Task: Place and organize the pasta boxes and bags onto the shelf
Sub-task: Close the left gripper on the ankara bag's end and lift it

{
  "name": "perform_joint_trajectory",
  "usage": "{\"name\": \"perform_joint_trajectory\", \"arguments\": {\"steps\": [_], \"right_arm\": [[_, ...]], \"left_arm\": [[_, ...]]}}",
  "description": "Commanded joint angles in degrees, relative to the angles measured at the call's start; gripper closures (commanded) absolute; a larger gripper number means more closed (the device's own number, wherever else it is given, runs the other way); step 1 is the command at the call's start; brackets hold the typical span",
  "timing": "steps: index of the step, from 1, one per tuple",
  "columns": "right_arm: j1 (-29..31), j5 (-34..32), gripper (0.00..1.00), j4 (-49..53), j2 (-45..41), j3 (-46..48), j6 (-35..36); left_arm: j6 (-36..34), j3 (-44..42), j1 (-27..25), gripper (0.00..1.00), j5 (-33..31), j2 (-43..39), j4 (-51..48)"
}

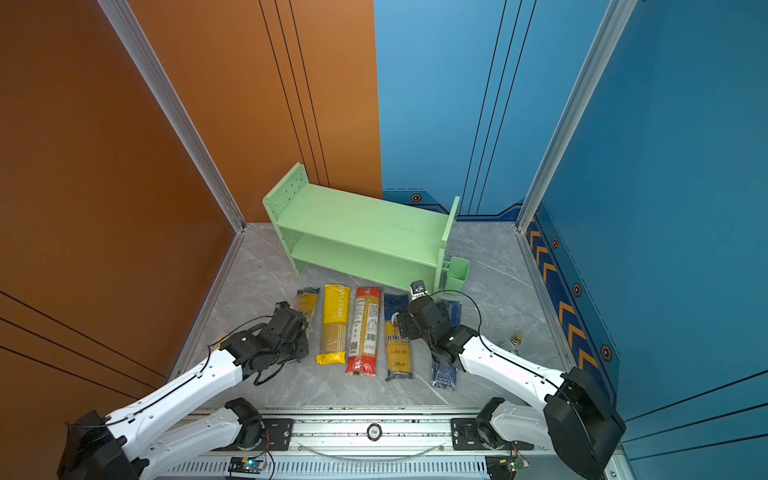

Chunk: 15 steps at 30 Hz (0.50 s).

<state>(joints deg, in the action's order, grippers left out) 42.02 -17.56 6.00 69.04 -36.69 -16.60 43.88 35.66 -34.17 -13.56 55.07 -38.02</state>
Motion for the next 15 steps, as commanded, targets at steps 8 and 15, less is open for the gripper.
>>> {"name": "perform_joint_trajectory", "arguments": {"steps": [8,15], "right_arm": [[0.4,3.5,0.02,1.7,3.1,-3.6,0.0],[0.8,4.2,0.02,2.1,5.0,-4.4,0.0]], "left_arm": [[-4.5,8.2,1.4,1.00,5.1,-9.0,-4.1],[-4.8,11.3,1.5,1.00,9.2,-10.8,-6.1]]}}
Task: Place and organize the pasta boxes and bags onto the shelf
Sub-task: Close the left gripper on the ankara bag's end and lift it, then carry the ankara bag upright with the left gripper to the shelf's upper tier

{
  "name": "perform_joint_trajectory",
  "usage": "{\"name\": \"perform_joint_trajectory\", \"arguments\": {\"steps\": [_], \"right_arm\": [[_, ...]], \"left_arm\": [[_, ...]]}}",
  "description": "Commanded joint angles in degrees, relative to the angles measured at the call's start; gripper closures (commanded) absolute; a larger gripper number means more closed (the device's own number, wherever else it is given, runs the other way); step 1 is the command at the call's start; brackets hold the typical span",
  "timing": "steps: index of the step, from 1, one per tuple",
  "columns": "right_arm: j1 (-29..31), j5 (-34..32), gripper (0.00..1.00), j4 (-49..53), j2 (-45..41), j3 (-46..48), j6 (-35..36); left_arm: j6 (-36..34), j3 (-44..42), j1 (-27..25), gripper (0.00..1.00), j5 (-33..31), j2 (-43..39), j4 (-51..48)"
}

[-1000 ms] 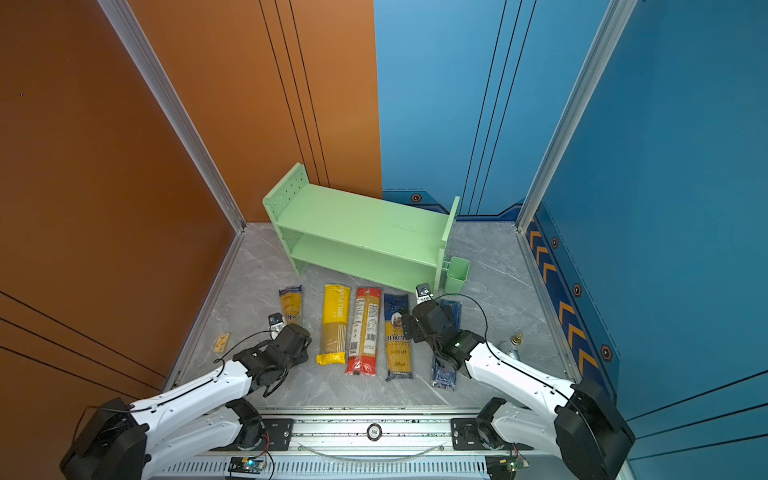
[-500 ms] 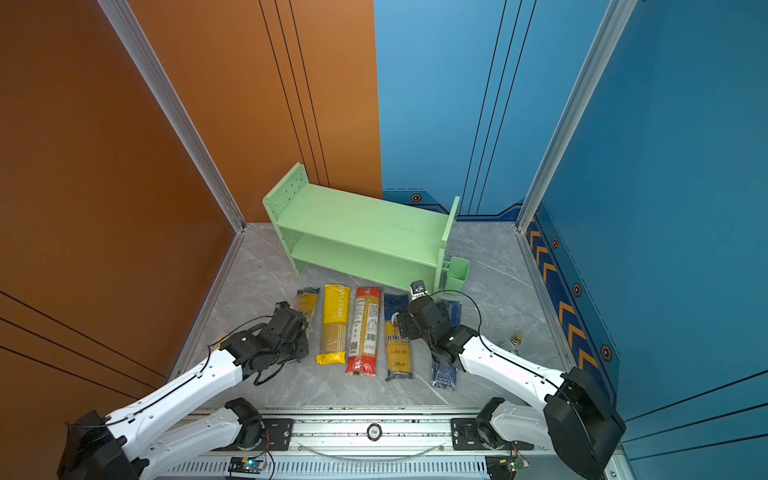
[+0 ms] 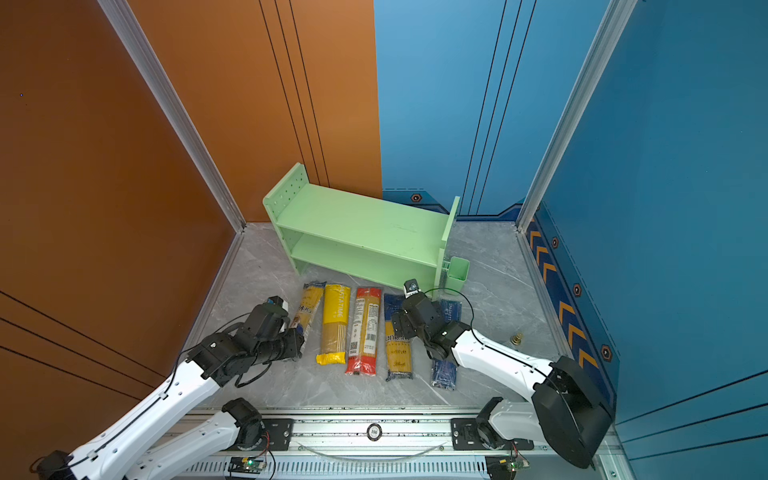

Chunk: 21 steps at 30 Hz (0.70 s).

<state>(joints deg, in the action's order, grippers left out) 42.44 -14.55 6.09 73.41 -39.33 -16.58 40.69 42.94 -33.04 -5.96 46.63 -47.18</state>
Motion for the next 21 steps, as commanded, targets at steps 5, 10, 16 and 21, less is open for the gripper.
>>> {"name": "perform_joint_trajectory", "arguments": {"steps": [5,10,16,21], "right_arm": [[0.6,1.5,0.02,2.3,1.8,-2.2,0.3],[0.9,2.4,0.02,2.0,3.1,-2.7,0.7],[1.6,2.4,0.02,3.4,5.8,-4.7,1.4],[2.5,2.2,0.02,3.6,6.8,-5.1,1.6]], "left_arm": [[-2.2,6.6,0.4,1.00,5.5,-4.1,3.0],[-3.1,9.1,0.5,1.00,9.1,-4.6,3.1],[-5.5,14.4,0.5,1.00,11.3,-5.4,3.1],[-6.5,18.9,0.5,1.00,15.6,-5.2,3.2]]}}
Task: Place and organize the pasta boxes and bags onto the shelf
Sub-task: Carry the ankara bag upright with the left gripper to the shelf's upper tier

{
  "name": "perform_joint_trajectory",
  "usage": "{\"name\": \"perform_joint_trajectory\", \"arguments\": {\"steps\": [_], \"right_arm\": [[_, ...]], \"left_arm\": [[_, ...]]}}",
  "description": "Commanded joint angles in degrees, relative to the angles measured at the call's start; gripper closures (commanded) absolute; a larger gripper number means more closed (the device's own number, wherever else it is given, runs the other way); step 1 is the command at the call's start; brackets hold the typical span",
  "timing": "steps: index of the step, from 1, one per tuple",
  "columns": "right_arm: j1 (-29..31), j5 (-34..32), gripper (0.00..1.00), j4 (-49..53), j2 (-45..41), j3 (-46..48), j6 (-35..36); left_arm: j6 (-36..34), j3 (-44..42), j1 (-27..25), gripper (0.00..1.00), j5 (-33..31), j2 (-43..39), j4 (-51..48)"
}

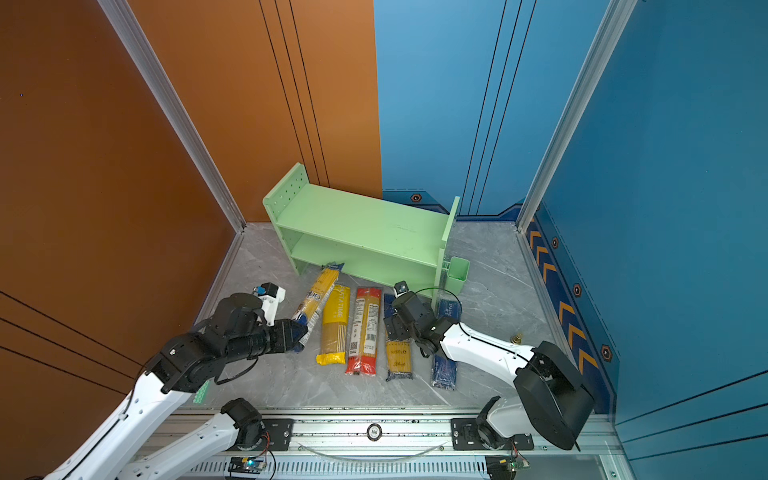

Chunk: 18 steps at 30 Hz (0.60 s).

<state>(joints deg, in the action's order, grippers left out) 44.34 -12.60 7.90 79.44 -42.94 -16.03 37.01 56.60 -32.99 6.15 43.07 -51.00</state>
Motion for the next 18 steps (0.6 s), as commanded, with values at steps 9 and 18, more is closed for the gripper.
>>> {"name": "perform_joint_trajectory", "arguments": {"steps": [9,18], "right_arm": [[1.4,0.0,0.02,2.7,1.4,-2.1,1.7],[1.7,0.5,0.02,3.3,2.4,-2.4,2.2]], "left_arm": [[-3.5,10.2,1.2,1.00,10.6,-1.8,10.8],[-8.0,19.5,2.6,1.00,8.8,2.8,11.0]]}}
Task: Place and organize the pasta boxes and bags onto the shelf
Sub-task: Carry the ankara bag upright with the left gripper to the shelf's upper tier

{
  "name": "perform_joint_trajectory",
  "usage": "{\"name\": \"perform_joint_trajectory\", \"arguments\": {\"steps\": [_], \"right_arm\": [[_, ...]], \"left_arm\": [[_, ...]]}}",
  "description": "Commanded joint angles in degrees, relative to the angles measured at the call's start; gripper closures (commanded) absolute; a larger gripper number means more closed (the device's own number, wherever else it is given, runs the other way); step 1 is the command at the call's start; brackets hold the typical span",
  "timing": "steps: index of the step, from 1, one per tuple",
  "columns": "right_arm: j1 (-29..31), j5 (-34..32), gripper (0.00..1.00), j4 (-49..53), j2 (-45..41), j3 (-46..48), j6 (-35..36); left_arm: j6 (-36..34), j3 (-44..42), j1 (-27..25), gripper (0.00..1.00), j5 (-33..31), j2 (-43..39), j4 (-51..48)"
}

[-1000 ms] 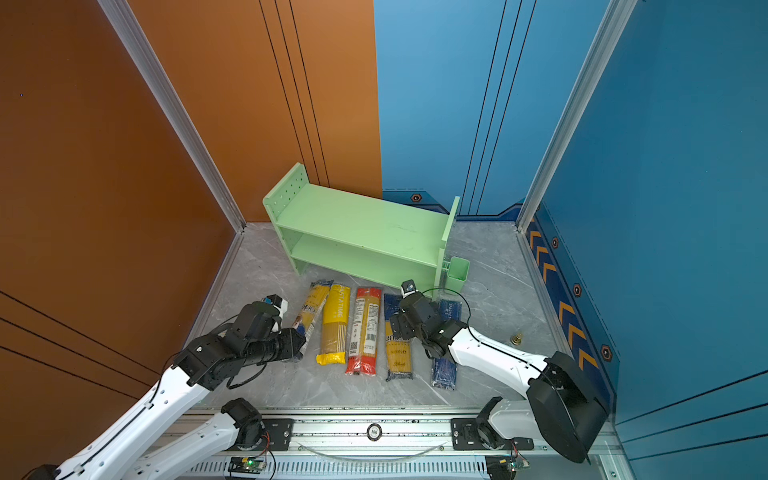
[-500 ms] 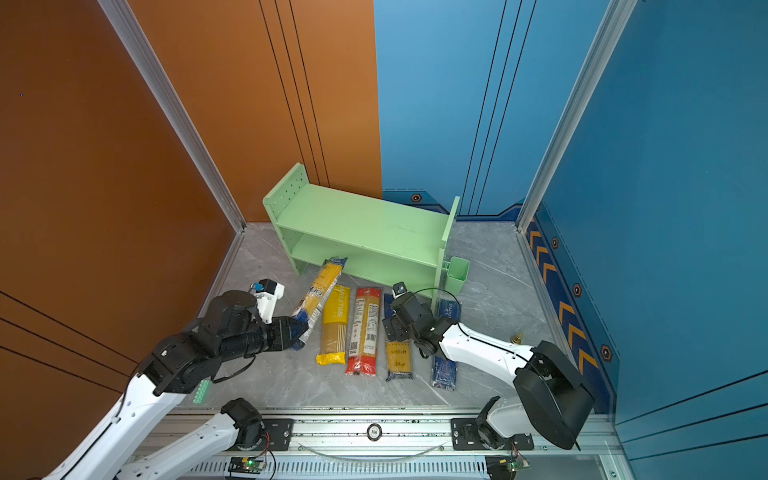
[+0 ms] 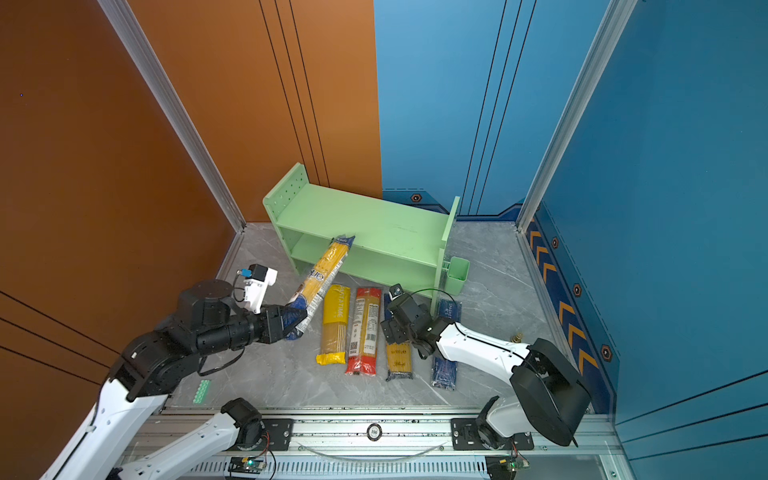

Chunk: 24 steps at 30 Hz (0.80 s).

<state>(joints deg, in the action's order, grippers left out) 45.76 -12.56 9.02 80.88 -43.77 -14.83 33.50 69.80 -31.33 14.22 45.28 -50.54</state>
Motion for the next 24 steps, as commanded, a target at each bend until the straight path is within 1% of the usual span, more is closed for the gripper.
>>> {"name": "perform_joint_trajectory", "arguments": {"steps": [1,5,10,15,18,20,24], "right_arm": [[0.4,0.4,0.03,2.2,1.1,-1.6,1.1],[0.5,0.8,0.02,2.4,1.8,-1.9,1.4],[0.6,1.3,0.02,2.6,2.5,-2.2,1.9],[0.7,1.5,0.02,2.9,3.1,-2.2,2.3],[0.8,1.6,0.03,3.2,3.4,-2.4,2.6],[0.8,1.6,0.02,3.2,3.6,-2.5,2.7],[0.8,1.7,0.02,2.9,4.3,-2.5,2.5]], "left_arm": [[-5.4,7.5,1.3,1.00,0.8,1.6,10.6],[-8.8,14.0,3.5,1.00,0.8,6.7,10.5],[-10.8,19.3,8.0,1.00,3.8,13.6,12.6],[-10.3,21.3,14.4,1.00,7.9,18.9,16.9],[-10.1,23.8,17.7,1.00,8.7,21.7,18.3],[-10.4,26.1,19.3,1.00,9.2,23.5,18.2],[-11.5,30.2,20.8,1.00,9.8,26.3,18.2]]}}
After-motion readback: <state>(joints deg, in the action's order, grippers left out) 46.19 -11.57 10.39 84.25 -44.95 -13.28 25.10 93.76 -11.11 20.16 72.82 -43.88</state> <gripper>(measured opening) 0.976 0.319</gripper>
